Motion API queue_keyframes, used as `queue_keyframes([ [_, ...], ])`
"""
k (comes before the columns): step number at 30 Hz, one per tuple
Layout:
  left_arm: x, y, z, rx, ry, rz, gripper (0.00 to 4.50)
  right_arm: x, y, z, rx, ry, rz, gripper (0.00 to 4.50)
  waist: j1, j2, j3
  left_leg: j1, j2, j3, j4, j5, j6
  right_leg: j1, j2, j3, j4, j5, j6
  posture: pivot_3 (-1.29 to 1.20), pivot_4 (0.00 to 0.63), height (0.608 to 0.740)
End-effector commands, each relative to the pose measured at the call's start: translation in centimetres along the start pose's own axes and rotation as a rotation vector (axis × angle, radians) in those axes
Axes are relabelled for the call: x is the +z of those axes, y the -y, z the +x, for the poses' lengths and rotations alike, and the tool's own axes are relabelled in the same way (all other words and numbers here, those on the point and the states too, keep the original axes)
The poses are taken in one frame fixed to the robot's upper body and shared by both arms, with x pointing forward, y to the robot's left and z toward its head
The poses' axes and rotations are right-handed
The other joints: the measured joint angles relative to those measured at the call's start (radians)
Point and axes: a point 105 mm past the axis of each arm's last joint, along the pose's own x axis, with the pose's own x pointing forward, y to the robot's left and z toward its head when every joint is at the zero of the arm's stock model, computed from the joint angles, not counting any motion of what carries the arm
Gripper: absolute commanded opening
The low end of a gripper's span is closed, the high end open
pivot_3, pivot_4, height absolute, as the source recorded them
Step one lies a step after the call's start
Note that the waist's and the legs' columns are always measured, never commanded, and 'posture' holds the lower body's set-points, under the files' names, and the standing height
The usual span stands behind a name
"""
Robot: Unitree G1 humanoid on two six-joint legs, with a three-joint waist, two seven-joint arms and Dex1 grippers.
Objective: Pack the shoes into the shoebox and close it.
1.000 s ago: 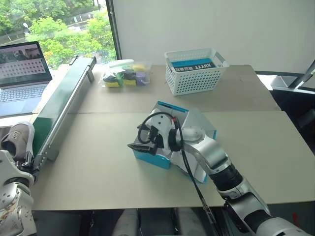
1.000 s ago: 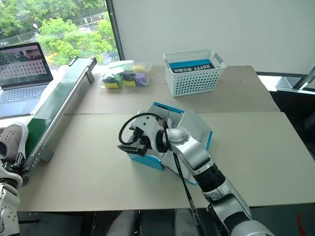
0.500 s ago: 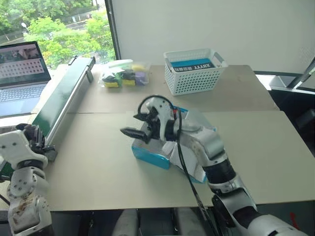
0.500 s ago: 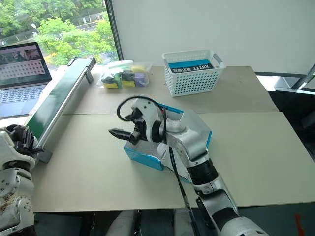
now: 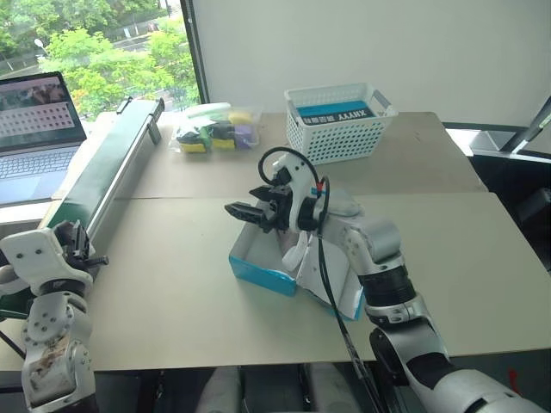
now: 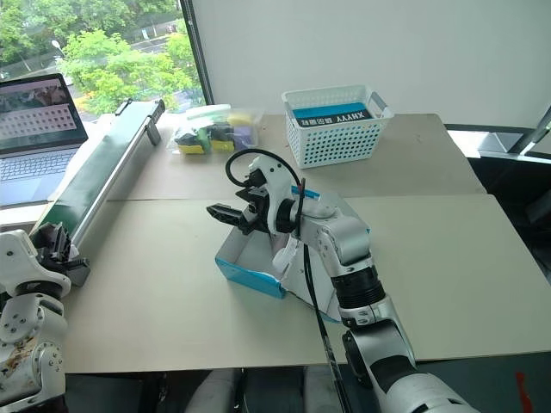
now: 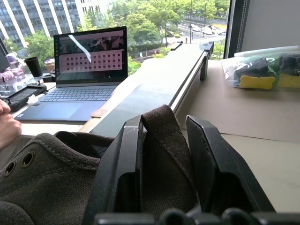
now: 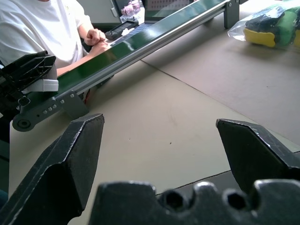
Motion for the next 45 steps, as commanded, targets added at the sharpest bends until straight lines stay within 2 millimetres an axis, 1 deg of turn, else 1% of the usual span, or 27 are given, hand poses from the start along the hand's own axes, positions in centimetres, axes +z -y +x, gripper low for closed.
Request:
queue_keyframes([
  [1,0.9,-0.8,-0.1,0.032,0.041,-0.019,1.48,1.6,-0.2,-0.1,0.003,0.049,-0.035,4.5,-0.001,0.0,0.0,0.0,0.0,0.0,0.0,0.0,0.0,0.0,0.0,0.0,0.0,0.0,0.0,0.0,0.15,0.729],
  [2,0.9,-0.8,-0.1,0.031,0.042,-0.02,1.48,1.7,-0.1,-0.1,0.001,0.05,-0.035,4.5,0.0,0.0,0.0,0.0,0.0,0.0,0.0,0.0,0.0,0.0,0.0,0.0,0.0,0.0,0.0,0.0,0.15,0.729],
  [5,1.0,-0.8,-0.1,0.027,0.048,-0.034,0.75,1.8,0.0,-0.1,-0.005,0.054,-0.036,4.5,0.0,0.0,0.0,0.0,0.0,0.0,0.0,0.0,0.0,0.0,0.0,0.0,0.0,0.0,0.0,0.0,0.15,0.729],
  [7,0.9,-0.9,-0.1,0.031,0.045,-0.027,0.07,1.9,0.1,-0.1,-0.006,0.056,-0.035,4.5,0.0,0.0,0.0,0.0,0.0,0.0,0.0,0.0,0.0,0.0,0.0,0.0,0.0,0.0,0.0,0.0,0.15,0.729],
  [14,0.4,-0.9,-0.2,0.033,0.017,-0.012,0.07,1.8,0.0,-0.2,-0.006,0.052,-0.037,4.5,0.0,0.0,0.0,0.0,0.0,0.0,0.0,0.0,0.0,0.0,0.0,0.0,0.0,0.0,0.0,0.0,0.15,0.729],
  [16,0.2,-0.3,-0.2,-0.001,0.007,0.003,0.07,1.7,0.0,-0.1,-0.008,0.049,-0.039,4.5,0.0,0.0,0.0,0.0,0.0,0.0,0.0,0.0,0.0,0.0,0.0,0.0,0.0,0.0,0.0,0.0,0.15,0.729],
  [19,-0.2,1.4,-0.4,-0.097,-0.012,0.017,0.07,1.5,0.0,0.0,-0.01,0.041,-0.043,4.5,0.0,0.0,0.0,0.0,0.0,0.0,0.0,0.0,0.0,0.0,0.0,0.0,0.0,0.0,0.0,0.0,0.15,0.729],
  [21,-0.2,2.2,-0.7,-0.14,-0.017,0.024,0.07,1.3,0.0,0.0,-0.012,0.037,-0.043,4.5,0.0,0.0,0.0,0.0,0.0,0.0,0.0,0.0,0.0,0.0,0.0,0.0,0.0,0.0,0.0,0.0,0.15,0.729],
  [26,-0.3,2.7,-0.8,-0.185,-0.016,0.039,0.07,0.9,0.0,0.1,-0.019,0.024,-0.05,4.5,-0.001,0.0,0.0,0.0,0.0,0.0,0.0,0.0,0.0,0.0,0.0,0.0,0.0,0.0,0.0,0.0,0.15,0.729],
  [27,-0.4,2.9,-1.1,-0.203,-0.019,0.033,0.46,0.8,0.0,0.1,-0.021,0.021,-0.054,4.5,-0.001,0.0,0.0,0.0,0.0,0.0,0.0,0.0,0.0,0.0,0.0,0.0,0.0,0.0,0.0,0.0,0.15,0.729],
  [29,-0.4,3.5,-1.7,-0.246,-0.023,0.025,0.79,0.7,0.1,0.0,-0.027,0.014,-0.06,4.5,-0.002,0.0,0.0,0.0,0.0,0.0,0.0,0.0,0.0,0.0,0.0,0.0,0.0,0.0,0.0,0.0,0.15,0.729],
  [31,-0.3,4.0,-2.8,-0.294,-0.035,0.02,1.59,0.5,0.3,-0.1,-0.038,0.005,-0.072,4.5,-0.002,0.0,0.0,-0.001,0.0,0.0,0.0,0.0,0.0,0.0,0.0,0.0,-0.001,0.0,0.0,0.0,0.15,0.729],
  [32,-0.3,4.1,-3.5,-0.316,-0.044,0.019,1.91,0.4,0.4,-0.2,-0.044,0.001,-0.076,4.5,-0.001,0.0,0.0,-0.001,0.0,0.0,0.0,0.0,0.0,-0.001,0.0,0.0,-0.001,0.0,0.0,0.0,0.15,0.729],
  [33,-0.2,4.0,-4.1,-0.331,-0.05,0.021,2.25,0.4,0.5,-0.2,-0.05,-0.002,-0.076,4.5,-0.001,0.0,0.0,-0.001,0.0,0.0,0.0,0.0,0.0,-0.001,0.0,0.0,-0.001,0.0,0.0,0.0,0.15,0.729],
  [34,-0.1,3.8,-4.5,-0.34,-0.057,0.025,2.76,0.3,0.6,-0.3,-0.055,-0.004,-0.076,4.5,-0.002,0.0,0.0,-0.002,0.0,0.0,0.0,0.0,0.0,-0.001,0.0,0.0,-0.001,0.0,0.0,0.0,0.15,0.729],
  [35,-0.1,3.5,-5.0,-0.35,-0.074,0.028,3.17,0.3,0.7,-0.4,-0.058,-0.006,-0.077,4.5,-0.001,0.001,0.0,-0.002,0.0,0.0,0.0,0.0,0.0,-0.001,0.0,0.0,-0.001,0.0,0.0,0.0,0.15,0.729],
  [37,-0.1,2.9,-5.6,-0.365,-0.113,0.05,3.88,0.1,0.7,-0.4,-0.062,-0.012,-0.075,4.5,-0.001,0.001,0.0,-0.002,0.0,0.0,0.0,0.0,0.0,-0.001,0.0,0.0,-0.001,0.0,0.0,0.0,0.15,0.729],
  [39,-0.1,2.0,-6.0,-0.36,-0.152,0.072,4.48,0.0,0.7,-0.5,-0.062,-0.017,-0.074,4.5,-0.001,0.001,0.001,-0.001,0.001,0.0,0.0,0.0,0.0,-0.001,0.0,0.0,-0.001,0.0,0.0,0.0,0.15,0.729],
  [42,-0.1,0.7,-6.3,-0.338,-0.198,0.097,4.48,-0.2,0.6,-0.5,-0.059,-0.021,-0.07,4.5,-0.001,0.001,0.001,-0.001,0.001,0.0,0.0,0.0,0.0,-0.001,0.0,0.0,-0.001,-0.001,0.0,0.0,0.15,0.729],
  [43,-0.8,0.3,-6.7,-0.343,-0.251,0.095,4.48,-0.2,0.6,-0.5,-0.057,-0.023,-0.069,4.5,-0.001,0.001,0.001,-0.001,0.001,0.0,0.0,0.0,0.0,-0.001,0.0,0.0,-0.001,-0.001,0.0,0.0,0.15,0.729],
  [45,-2.5,0.6,-7.7,-0.381,-0.348,0.087,4.48,-0.2,0.5,-0.4,-0.051,-0.023,-0.068,4.5,-0.001,0.001,0.001,-0.001,0.001,0.0,0.0,0.0,0.0,-0.001,0.0,0.0,-0.001,-0.001,0.0,0.0,0.15,0.729],
])
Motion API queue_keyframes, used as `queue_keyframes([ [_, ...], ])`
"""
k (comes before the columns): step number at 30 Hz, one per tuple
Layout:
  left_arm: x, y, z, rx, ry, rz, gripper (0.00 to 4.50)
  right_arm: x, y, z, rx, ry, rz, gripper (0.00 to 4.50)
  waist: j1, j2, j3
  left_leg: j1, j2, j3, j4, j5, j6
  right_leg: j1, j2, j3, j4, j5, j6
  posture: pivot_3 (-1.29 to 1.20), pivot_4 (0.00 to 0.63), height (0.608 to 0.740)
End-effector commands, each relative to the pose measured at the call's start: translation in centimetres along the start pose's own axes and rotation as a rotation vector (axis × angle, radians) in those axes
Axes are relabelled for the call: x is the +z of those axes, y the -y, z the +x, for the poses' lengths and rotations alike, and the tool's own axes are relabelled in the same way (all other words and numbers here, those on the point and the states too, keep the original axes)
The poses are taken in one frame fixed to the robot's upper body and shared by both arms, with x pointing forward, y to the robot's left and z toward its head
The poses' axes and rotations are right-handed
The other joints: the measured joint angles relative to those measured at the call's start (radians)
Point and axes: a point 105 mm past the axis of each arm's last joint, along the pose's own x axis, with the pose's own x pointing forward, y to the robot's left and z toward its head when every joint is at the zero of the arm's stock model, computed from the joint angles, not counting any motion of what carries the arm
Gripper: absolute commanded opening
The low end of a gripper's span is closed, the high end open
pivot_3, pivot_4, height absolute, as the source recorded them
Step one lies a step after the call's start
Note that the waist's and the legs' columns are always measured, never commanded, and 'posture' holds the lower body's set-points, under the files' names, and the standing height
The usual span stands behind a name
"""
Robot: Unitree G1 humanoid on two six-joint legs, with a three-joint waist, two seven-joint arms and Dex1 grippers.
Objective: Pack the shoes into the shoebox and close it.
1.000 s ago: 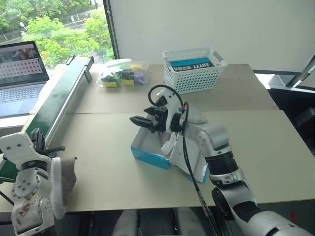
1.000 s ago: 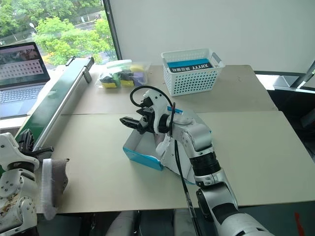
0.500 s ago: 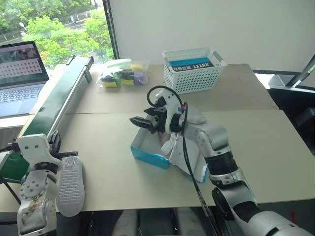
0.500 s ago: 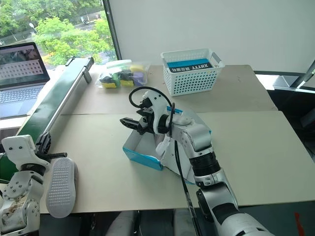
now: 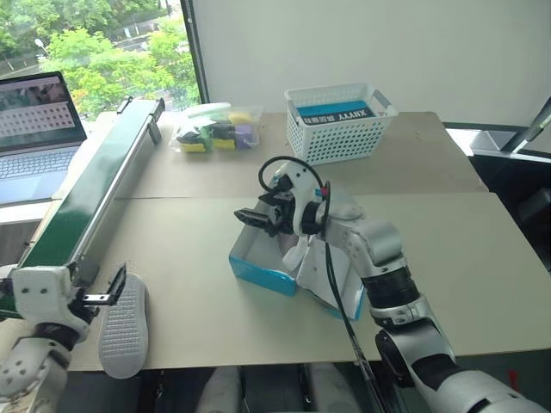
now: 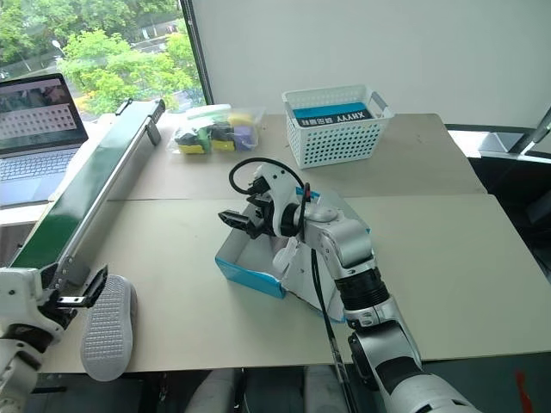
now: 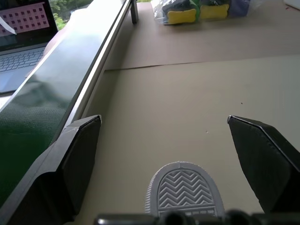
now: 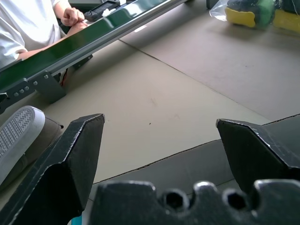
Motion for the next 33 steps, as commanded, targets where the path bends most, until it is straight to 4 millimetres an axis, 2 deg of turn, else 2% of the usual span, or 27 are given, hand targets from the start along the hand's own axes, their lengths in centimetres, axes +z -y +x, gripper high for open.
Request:
queue_keyframes([
  [1,-1.7,1.1,-0.9,-0.075,-0.111,-0.016,4.48,1.3,-0.7,-0.2,0.021,0.047,-0.035,4.5,-0.002,0.0,0.0,0.0,0.0,0.0,0.0,0.0,0.0,0.0,0.0,0.0,0.0,0.0,0.0,0.0,0.15,0.729],
  [3,-2.9,2.2,-1.0,-0.118,-0.156,-0.079,4.48,1.4,-0.7,-0.1,0.02,0.049,-0.036,4.5,-0.001,0.0,0.0,0.0,0.0,0.0,0.0,0.0,0.0,0.0,0.0,0.0,0.0,0.0,0.0,0.0,0.15,0.729],
  [5,-3.7,2.5,-1.1,-0.118,-0.174,-0.126,4.48,1.4,-0.7,-0.1,0.018,0.051,-0.036,4.5,-0.001,0.0,0.0,0.0,0.0,0.0,0.0,0.0,0.0,0.0,0.0,0.0,0.0,0.0,0.0,0.0,0.15,0.729],
  [8,-6.0,3.3,-1.4,-0.143,-0.26,-0.142,4.48,1.6,-0.5,-0.2,0.01,0.055,-0.036,4.5,0.0,0.0,0.0,0.0,0.0,0.0,0.0,0.0,0.0,0.0,0.0,0.0,0.0,0.0,0.0,0.0,0.15,0.729],
  [14,-9.0,2.7,-1.3,-0.089,-0.347,-0.18,4.48,1.7,-0.3,-0.3,0.0,0.063,-0.03,4.5,0.001,0.001,0.0,0.0,0.0,0.0,0.0,0.0,0.0,0.0,0.0,0.0,0.0,0.0,0.0,0.0,0.15,0.729],
  [18,-9.5,2.8,-1.1,-0.094,-0.367,-0.149,4.48,1.9,-0.2,-0.4,-0.008,0.072,-0.018,4.5,0.001,0.002,0.0,0.001,0.0,0.001,0.0,0.0,0.0,0.001,-0.001,0.0,0.0,0.0,0.0,0.0,0.15,0.729],
  [24,-8.3,2.8,-0.2,-0.099,-0.305,-0.142,4.48,1.8,-0.1,-0.5,-0.014,0.072,-0.021,4.5,0.001,0.003,0.0,0.001,0.0,0.001,0.0,0.0,0.0,0.0,0.0,0.0,0.0,0.0,0.0,0.0,0.15,0.729],
  [30,-7.9,3.2,0.2,-0.112,-0.285,-0.149,2.98,1.9,0.0,-0.5,-0.017,0.072,-0.022,4.5,0.002,0.003,0.0,0.001,0.0,0.001,0.0,0.0,0.0,0.001,-0.001,0.0,0.0,0.0,0.0,0.0,0.15,0.729],
  [33,-7.2,3.4,0.5,-0.113,-0.257,-0.163,2.49,1.8,0.0,-0.5,-0.016,0.07,-0.022,4.5,0.002,0.004,0.0,0.001,0.0,0.001,0.0,0.0,0.0,0.001,0.0,0.0,0.0,0.0,0.0,0.0,0.15,0.729],
])
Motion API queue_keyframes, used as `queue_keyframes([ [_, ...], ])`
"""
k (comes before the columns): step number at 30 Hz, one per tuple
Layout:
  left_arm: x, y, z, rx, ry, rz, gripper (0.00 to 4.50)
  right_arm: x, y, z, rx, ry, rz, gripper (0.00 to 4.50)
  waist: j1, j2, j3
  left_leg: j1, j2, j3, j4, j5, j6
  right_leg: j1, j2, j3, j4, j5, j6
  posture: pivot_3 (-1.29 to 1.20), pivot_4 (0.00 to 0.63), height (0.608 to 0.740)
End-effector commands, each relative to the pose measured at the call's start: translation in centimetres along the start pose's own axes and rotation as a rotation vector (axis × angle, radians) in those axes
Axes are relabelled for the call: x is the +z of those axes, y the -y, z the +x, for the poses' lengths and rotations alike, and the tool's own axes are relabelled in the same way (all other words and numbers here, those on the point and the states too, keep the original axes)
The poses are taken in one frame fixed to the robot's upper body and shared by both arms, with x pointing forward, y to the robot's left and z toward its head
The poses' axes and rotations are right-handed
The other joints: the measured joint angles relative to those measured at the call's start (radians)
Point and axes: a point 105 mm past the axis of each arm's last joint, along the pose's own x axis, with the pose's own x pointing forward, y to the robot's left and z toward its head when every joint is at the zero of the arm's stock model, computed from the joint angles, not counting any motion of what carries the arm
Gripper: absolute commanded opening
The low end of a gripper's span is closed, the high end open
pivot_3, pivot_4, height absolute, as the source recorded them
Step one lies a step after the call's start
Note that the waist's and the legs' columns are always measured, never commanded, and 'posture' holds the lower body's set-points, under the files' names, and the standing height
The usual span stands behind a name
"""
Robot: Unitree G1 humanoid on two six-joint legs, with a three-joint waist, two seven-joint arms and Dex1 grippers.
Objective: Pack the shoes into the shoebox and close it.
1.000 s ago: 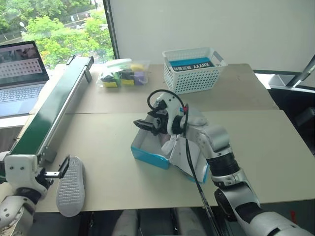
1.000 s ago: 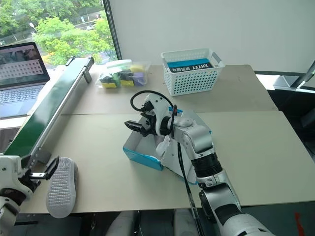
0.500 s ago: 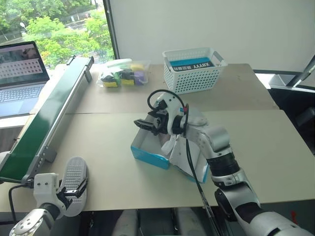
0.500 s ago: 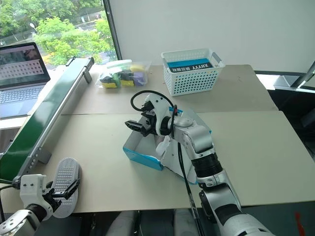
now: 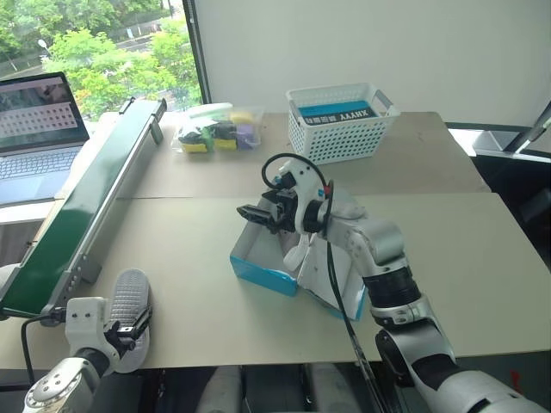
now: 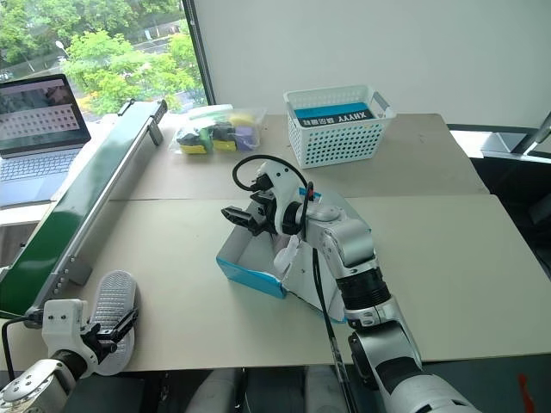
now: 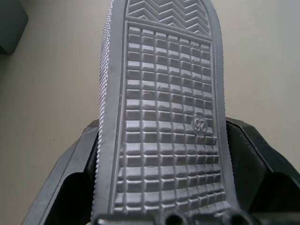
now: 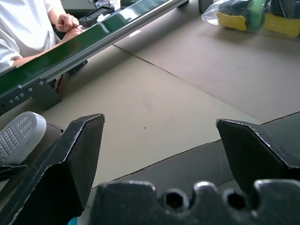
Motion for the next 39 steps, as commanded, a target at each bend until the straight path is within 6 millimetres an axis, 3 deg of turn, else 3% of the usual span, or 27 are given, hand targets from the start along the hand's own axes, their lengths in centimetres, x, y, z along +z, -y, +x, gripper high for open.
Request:
queue_keyframes([
  [1,1.3,0.5,0.2,-0.005,0.059,-0.014,2.35,1.5,-0.6,-0.3,0.017,0.053,-0.034,4.5,0.001,0.001,0.0,0.0,0.0,0.0,0.0,0.0,0.0,0.0,0.0,0.0,0.0,0.0,0.0,0.0,0.15,0.729],
  [7,6.9,2.2,0.4,-0.058,0.341,-0.197,2.26,1.2,-0.8,0.0,0.033,0.034,0.012,4.5,0.004,0.0,0.0,0.0,0.0,0.0,0.001,0.0,0.0,0.001,0.0,0.0,0.0,0.0,0.0,0.0,0.15,0.729],
  [11,11.1,5.9,-0.5,-0.283,0.54,-0.398,2.26,0.9,-1.3,0.2,0.078,0.012,0.134,4.5,0.002,-0.001,-0.001,-0.002,0.0,0.0,0.002,0.0,0.0,0.0,0.0,0.0,0.0,0.001,0.0,0.0,0.15,0.729],
  [14,12.6,8.8,-1.2,-0.458,0.578,-0.47,2.26,0.9,-2.5,0.2,0.183,-0.013,0.313,4.5,-0.001,-0.001,-0.001,-0.003,0.0,0.0,0.002,0.0,0.0,0.0,0.0,0.0,0.0,0.001,0.0,0.0,0.15,0.729],
  [18,12.6,11.8,-0.5,-0.571,0.511,-0.427,2.26,1.2,-4.6,-0.3,0.339,-0.109,0.458,4.5,-0.001,-0.001,0.0,-0.003,0.0,0.0,0.002,0.0,0.0,0.0,0.0,0.0,0.001,0.001,0.0,0.0,0.15,0.729],
  [26,12.7,13.6,0.6,-0.64,0.472,-0.376,2.26,3.9,-7.5,-0.6,0.455,-0.138,0.459,4.5,-0.002,-0.001,0.0,-0.003,0.0,0.0,0.002,0.0,0.0,0.0,0.001,0.0,0.0,0.001,0.0,0.0,0.15,0.729],
  [32,12.4,14.5,0.9,-0.665,0.453,-0.359,2.26,4.2,-7.7,0.2,0.43,-0.133,0.462,4.5,-0.001,-0.001,0.0,-0.003,0.0,0.0,0.002,0.0,0.0,0.0,0.001,0.0,0.001,0.001,0.0,0.0,0.15,0.729],
  [39,12.8,14.8,0.9,-0.675,0.467,-0.344,2.26,3.0,-7.8,1.2,0.376,-0.163,0.447,4.5,-0.002,0.0,0.0,-0.003,0.0,0.0,0.002,0.0,0.0,-0.001,0.001,0.0,0.001,0.001,0.0,0.0,0.15,0.729],
])
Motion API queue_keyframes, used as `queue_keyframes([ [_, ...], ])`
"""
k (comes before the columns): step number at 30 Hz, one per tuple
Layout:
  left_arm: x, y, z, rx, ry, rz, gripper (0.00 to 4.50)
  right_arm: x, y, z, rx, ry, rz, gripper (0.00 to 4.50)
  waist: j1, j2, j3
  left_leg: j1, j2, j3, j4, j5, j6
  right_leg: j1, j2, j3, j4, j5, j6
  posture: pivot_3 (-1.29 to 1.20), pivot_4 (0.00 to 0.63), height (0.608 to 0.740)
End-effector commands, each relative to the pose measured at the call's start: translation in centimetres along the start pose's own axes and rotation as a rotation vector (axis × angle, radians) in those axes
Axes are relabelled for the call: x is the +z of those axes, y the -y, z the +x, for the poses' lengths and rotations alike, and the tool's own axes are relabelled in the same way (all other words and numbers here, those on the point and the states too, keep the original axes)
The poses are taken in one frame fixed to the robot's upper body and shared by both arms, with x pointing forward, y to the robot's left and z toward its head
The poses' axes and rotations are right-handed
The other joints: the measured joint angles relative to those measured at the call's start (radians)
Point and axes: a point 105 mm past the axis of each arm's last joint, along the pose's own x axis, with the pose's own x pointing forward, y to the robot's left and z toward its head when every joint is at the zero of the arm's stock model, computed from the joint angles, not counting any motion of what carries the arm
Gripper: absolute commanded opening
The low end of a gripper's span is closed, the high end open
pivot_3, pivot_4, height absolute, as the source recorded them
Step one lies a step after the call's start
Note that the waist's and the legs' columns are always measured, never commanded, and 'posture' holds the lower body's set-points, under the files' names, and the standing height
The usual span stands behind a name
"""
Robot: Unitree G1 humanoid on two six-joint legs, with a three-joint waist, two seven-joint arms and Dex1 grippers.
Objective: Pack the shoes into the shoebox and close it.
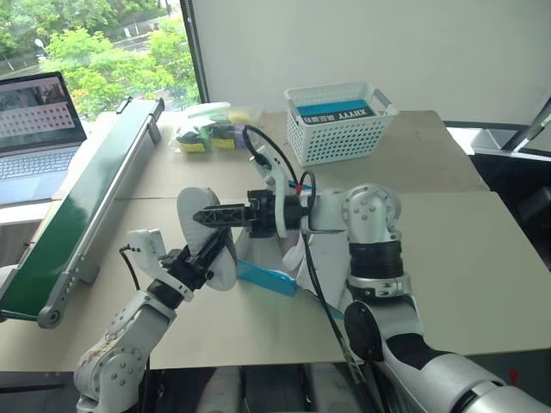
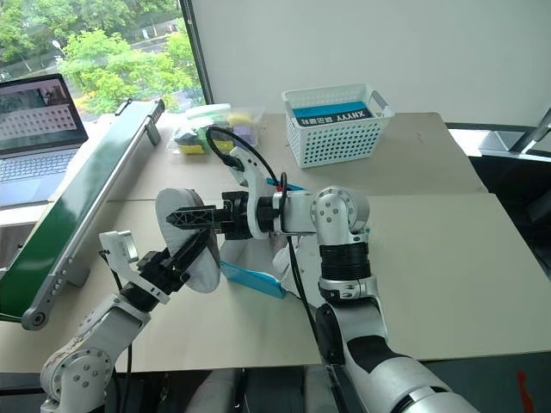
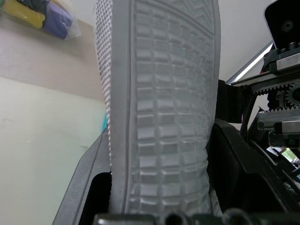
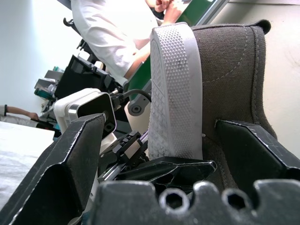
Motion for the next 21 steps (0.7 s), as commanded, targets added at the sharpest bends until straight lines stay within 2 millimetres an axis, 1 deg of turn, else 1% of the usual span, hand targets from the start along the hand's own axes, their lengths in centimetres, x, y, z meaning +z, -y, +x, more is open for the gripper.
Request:
queue_keyframes([
  [1,1.08,1.61,0.5,-0.075,0.038,0.037,2.26,0.14,-0.24,0.62,-0.017,0.013,-0.044,4.5,0.0,0.0,0.0,0.0,0.0,0.0,0.0,0.0,0.0,0.0,0.0,0.0,0.0,0.0,0.0,0.0,0.15,0.729],
  [3,1.21,1.8,0.64,-0.082,0.043,0.04,2.26,-0.09,0.03,0.83,-0.031,0.011,-0.052,4.5,0.001,0.0,0.0,0.0,0.0,0.0,0.0,0.0,0.0,0.0,0.0,0.0,0.0,0.0,0.0,0.0,0.15,0.729],
  [5,1.19,1.8,0.72,-0.082,0.041,0.047,2.24,-0.19,0.28,1.02,-0.044,0.015,-0.061,3.97,0.001,0.0,0.0,0.0,0.0,0.0,0.0,0.0,0.0,0.0,0.0,0.0,0.0,0.0,0.0,0.0,0.15,0.729],
  [6,1.18,1.77,0.73,-0.081,0.041,0.047,2.24,-0.2,0.41,1.06,-0.052,0.018,-0.065,3.84,0.001,0.0,0.0,0.0,0.0,0.0,0.0,0.0,0.0,0.0,0.0,0.0,0.0,0.0,0.0,0.0,0.15,0.729],
  [7,1.17,1.75,0.73,-0.08,0.041,0.047,2.24,-0.2,0.5,1.09,-0.057,0.02,-0.068,3.54,0.0,0.0,0.0,0.0,0.0,0.0,0.0,0.0,0.0,0.0,0.0,0.0,0.0,0.0,0.0,0.0,0.15,0.729],
  [8,1.14,1.74,0.72,-0.079,0.04,0.048,2.24,-0.18,0.54,1.09,-0.06,0.021,-0.071,3.13,0.0,0.0,0.0,0.0,0.0,0.0,0.0,0.0,0.0,0.0,0.0,0.0,0.0,0.0,0.0,0.0,0.15,0.729],
  [13,1.09,1.69,0.72,-0.076,0.038,0.05,2.24,-0.08,0.41,1.15,-0.052,0.031,-0.073,1.42,0.0,0.0,0.0,0.0,0.0,0.0,0.0,0.0,0.0,0.0,0.0,0.0,0.0,0.0,0.0,0.0,0.15,0.729],
  [15,1.09,1.66,0.71,-0.075,0.038,0.051,2.24,-0.06,0.29,1.18,-0.048,0.033,-0.072,0.89,0.001,0.0,0.0,0.0,0.0,0.0,0.0,0.0,0.0,0.0,0.0,0.0,0.0,0.0,0.0,0.0,0.15,0.729],
  [17,1.03,1.64,0.71,-0.074,0.036,0.053,2.24,-0.06,0.17,1.23,-0.042,0.036,-0.066,0.58,0.001,0.0,0.0,0.0,0.0,0.0,0.0,0.0,0.0,0.0,0.0,0.0,0.0,0.0,0.0,0.0,0.15,0.729],
  [21,0.58,1.0,0.97,-0.034,0.007,0.099,2.24,-0.08,0.06,1.3,-0.035,0.038,-0.056,0.5,0.001,0.0,0.0,0.0,0.0,0.0,0.0,0.0,0.0,0.0,0.0,0.0,0.0,0.0,0.0,0.0,0.15,0.729],
])
